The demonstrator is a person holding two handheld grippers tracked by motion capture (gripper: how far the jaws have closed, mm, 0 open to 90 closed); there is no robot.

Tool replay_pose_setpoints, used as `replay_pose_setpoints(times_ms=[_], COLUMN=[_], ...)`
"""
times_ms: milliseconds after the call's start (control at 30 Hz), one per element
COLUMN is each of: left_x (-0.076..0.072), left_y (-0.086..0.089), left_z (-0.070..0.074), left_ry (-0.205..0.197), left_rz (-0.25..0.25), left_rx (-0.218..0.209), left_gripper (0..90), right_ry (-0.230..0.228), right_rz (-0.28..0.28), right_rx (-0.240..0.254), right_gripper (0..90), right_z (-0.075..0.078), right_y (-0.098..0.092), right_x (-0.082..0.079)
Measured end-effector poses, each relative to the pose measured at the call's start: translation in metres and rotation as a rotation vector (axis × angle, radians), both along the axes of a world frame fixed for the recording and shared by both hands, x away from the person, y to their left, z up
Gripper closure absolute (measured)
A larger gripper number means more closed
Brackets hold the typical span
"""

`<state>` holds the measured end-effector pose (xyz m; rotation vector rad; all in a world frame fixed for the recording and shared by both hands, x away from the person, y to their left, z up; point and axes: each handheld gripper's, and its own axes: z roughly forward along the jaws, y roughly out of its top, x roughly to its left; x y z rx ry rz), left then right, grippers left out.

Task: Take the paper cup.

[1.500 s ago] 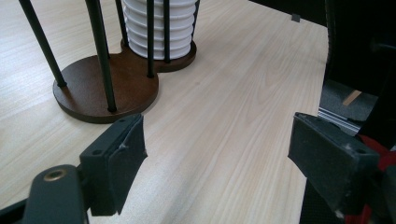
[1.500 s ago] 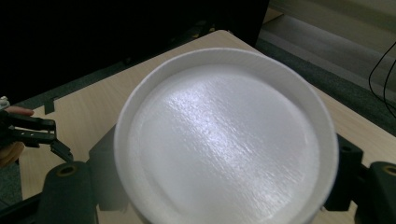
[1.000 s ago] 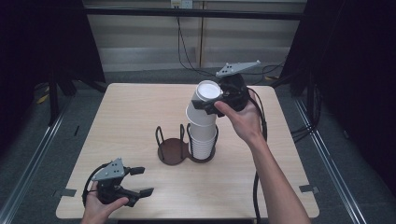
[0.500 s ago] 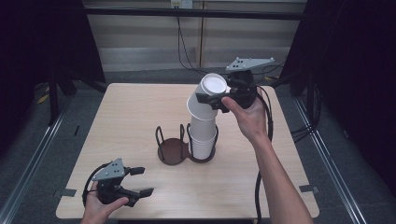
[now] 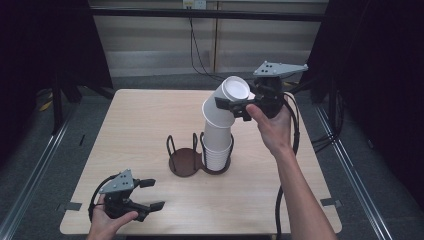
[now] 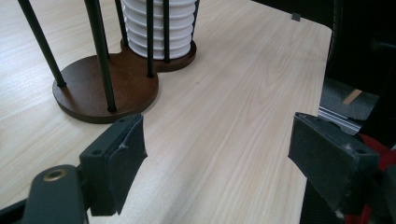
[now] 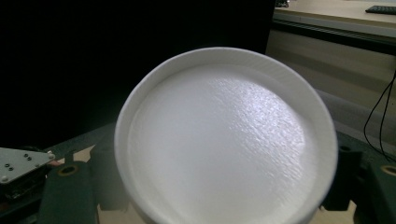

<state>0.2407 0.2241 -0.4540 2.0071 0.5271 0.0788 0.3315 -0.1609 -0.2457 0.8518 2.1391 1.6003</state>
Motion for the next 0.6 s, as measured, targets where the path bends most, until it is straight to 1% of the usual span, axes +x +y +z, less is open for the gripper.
replay_pose_setpoints(times_ms=[67, 167, 233, 400, 467, 600], left_x=[0.0, 0.001, 0.002, 0.003, 0.005, 0.009], left_y=[0.0, 0.0, 0.0, 0.0, -0.001, -0.002], left_z=[0.0, 0.0, 0.0, 0.0, 0.0, 0.001], left_ry=[0.0, 0.0, 0.003, 0.001, 0.002, 0.006], left_rz=[0.002, 0.008, 0.005, 0.011, 0.009, 0.021], left_rx=[-0.002, -0.009, -0.01, -0.018, -0.009, -0.014], left_gripper=[18.5, 17.8, 17.1, 16.6, 16.4, 16.2], right_ry=[-0.004, -0.02, -0.021, -0.02, -0.019, -0.001], right_rz=[0.001, 0.008, 0.011, 0.014, 0.014, 0.009], right_rx=[0.005, 0.026, 0.039, 0.037, 0.033, 0.031], right_gripper=[23.4, 23.4, 23.5, 23.4, 23.4, 23.4], right_z=[0.001, 0.005, 0.006, 0.005, 0.004, 0.002], right_y=[-0.001, -0.004, -0.007, -0.011, -0.013, -0.016], right_x=[-0.001, -0.005, -0.006, -0.012, -0.013, -0.018])
